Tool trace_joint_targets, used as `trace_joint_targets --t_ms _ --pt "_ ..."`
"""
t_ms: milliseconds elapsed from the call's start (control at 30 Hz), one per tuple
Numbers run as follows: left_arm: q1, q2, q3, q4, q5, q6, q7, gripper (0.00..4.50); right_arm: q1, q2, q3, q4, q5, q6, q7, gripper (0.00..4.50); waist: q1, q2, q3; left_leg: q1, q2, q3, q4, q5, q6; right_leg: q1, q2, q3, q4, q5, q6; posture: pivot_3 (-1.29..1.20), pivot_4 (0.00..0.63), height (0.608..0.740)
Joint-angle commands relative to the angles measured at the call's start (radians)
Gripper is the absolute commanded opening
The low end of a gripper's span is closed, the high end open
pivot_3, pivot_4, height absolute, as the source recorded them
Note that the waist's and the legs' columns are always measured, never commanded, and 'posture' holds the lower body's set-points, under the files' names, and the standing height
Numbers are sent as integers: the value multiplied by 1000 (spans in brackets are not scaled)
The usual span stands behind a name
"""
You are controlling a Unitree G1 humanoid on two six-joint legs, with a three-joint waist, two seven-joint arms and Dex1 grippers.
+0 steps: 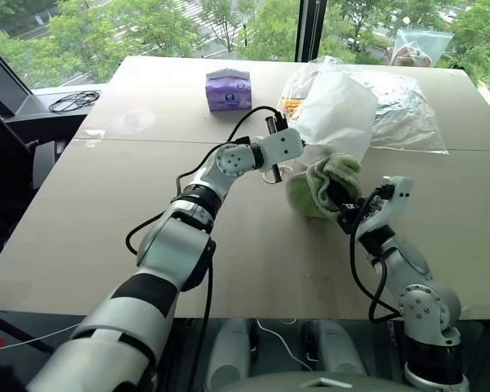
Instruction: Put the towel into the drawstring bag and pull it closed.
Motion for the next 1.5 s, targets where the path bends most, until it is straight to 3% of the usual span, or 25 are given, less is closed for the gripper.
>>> trace_joint_targets --t_ms 33,267,367,467,767,933,967,1133,1300,1500 --pt "-37 -12 -14 2 55 -29 102 49 -18 1 -15 -34 20 -11 -2 0 0 0 0 0 0 0 0 0 0 0 0 0 0 0 0 0 150 739" --pt "-45 -32 -27 18 120 -21 246 49 -13 6 -10 -37 20 -12 -12 0 0 0 0 0 0 0 1 0 0 0 0 0 1 0 0 0 150 739" --pt "-44 -38 -40 18 144 -30 275 834 -4 6 -9 -45 23 -9 -17 0 0 0 0 0 0 0 1 0 0 0 0 0 1 0 0 0 150 739" --pt "-45 -47 -44 21 168 -19 334 2305 8 0 -6 -57 29 0 -18 0 0 0 0 0 0 0 2 0 0 0 0 0 1 0 0 0 150 739" --pt "-75 -87 -30 66 187 60 392 2305 1 -24 -21 -72 53 23 -28 0 0 0 0 0 0 0 3 0 0 0 0 0 3 0 0 0 150 739" --pt "-95 -101 -7 73 166 83 371 232 1 -36 -13 -78 53 27 -35 0 0 0 0 0 0 0 4 0 0 0 0 0 3 1 0 0 150 739" --pt "-99 -104 5 73 152 87 359 106 -2 -37 -8 -80 48 27 -36 0 0 0 0 0 0 0 4 0 0 0 0 0 3 0 0 0 150 739" --pt "-126 -120 114 61 34 169 226 106 -35 -35 8 -101 46 26 -42 0 -1 0 0 0 0 0 4 0 0 0 0 0 3 1 0 0 150 739" --pt "-172 -101 238 19 -100 326 92 106 -108 -10 1 -170 142 17 -31 0 -4 0 0 0 0 0 5 0 0 0 1 0 4 1 0 0 150 739" --pt "-246 -84 479 -109 -395 768 -40 106 -243 9 -3 -202 227 17 -70 0 -5 0 0 0 1 -2 6 0 0 1 3 0 4 1 0 0 150 739"
